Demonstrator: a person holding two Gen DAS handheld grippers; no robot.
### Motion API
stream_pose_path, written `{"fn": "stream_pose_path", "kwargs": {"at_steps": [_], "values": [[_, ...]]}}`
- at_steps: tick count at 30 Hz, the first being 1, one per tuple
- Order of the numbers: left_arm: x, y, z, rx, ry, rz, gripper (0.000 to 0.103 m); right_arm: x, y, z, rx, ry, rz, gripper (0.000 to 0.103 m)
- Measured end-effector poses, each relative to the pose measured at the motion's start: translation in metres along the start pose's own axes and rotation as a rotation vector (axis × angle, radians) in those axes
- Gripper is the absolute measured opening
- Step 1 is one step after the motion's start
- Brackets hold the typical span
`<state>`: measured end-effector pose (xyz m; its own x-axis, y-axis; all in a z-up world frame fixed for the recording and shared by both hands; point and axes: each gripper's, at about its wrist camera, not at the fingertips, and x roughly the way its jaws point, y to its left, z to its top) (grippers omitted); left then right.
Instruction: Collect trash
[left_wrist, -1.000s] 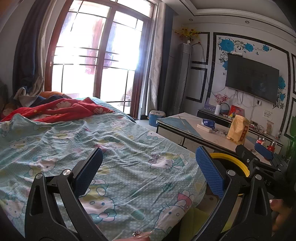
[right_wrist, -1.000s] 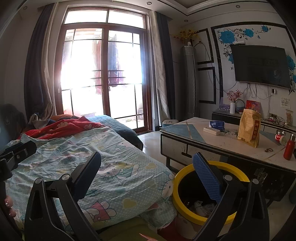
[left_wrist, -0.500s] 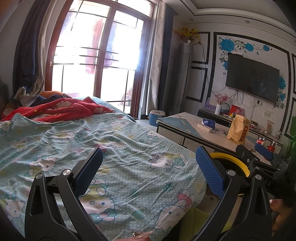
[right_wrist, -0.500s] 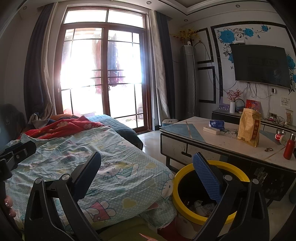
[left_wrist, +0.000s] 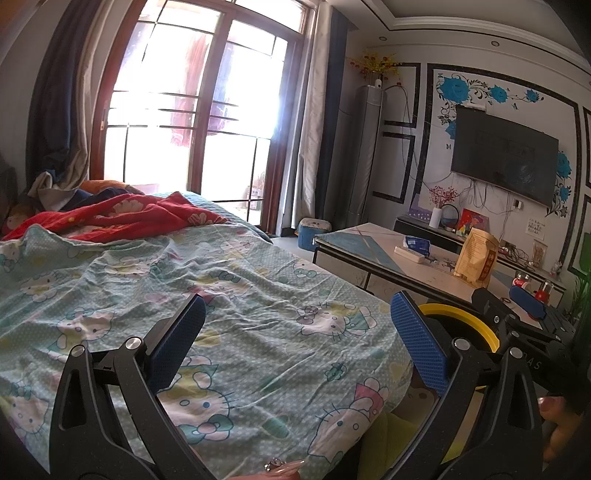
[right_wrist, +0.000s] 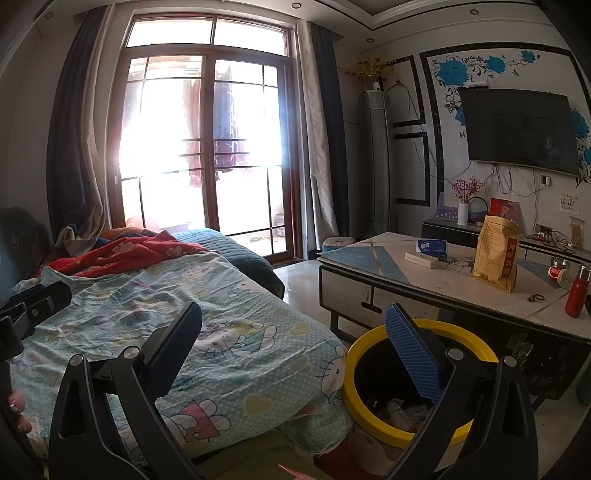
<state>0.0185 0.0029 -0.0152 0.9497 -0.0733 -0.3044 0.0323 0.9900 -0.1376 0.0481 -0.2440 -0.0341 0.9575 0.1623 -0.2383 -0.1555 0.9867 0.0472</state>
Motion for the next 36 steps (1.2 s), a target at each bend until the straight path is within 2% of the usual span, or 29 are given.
{"fn": "stream_pose_path", "kwargs": {"at_steps": [12,19,25,28,31,34,35,36], "values": [[-0.001,0.0,-0.002,-0.006,0.009,-0.007,0.092,0.001,-0.007,-0.003,0.003,0.009,-0.006,0.097],[0.003,-0.001,-0.006,-0.019,0.047,0.029,0.092,0.0,-0.01,-0.003,-0.001,0.013,-0.01,0.097],[0.001,0.008,-0.002,-0.053,0.061,0.048,0.092,0.0,-0.005,0.007,-0.009,-0.006,-0.009,0.097],[-0.002,0.026,0.005,-0.103,0.092,0.068,0.092,0.004,0.01,0.019,-0.031,-0.018,0.034,0.097],[-0.014,0.07,0.014,-0.142,0.115,0.154,0.092,0.015,0.038,0.033,-0.034,0.002,0.125,0.097],[-0.038,0.143,0.016,-0.195,0.142,0.343,0.092,0.035,0.099,0.045,-0.059,0.082,0.302,0.097],[-0.048,0.183,0.012,-0.244,0.187,0.454,0.092,0.04,0.12,0.045,-0.078,0.107,0.351,0.097],[-0.055,0.208,0.008,-0.281,0.218,0.522,0.092,0.047,0.153,0.044,-0.114,0.154,0.421,0.097]]}}
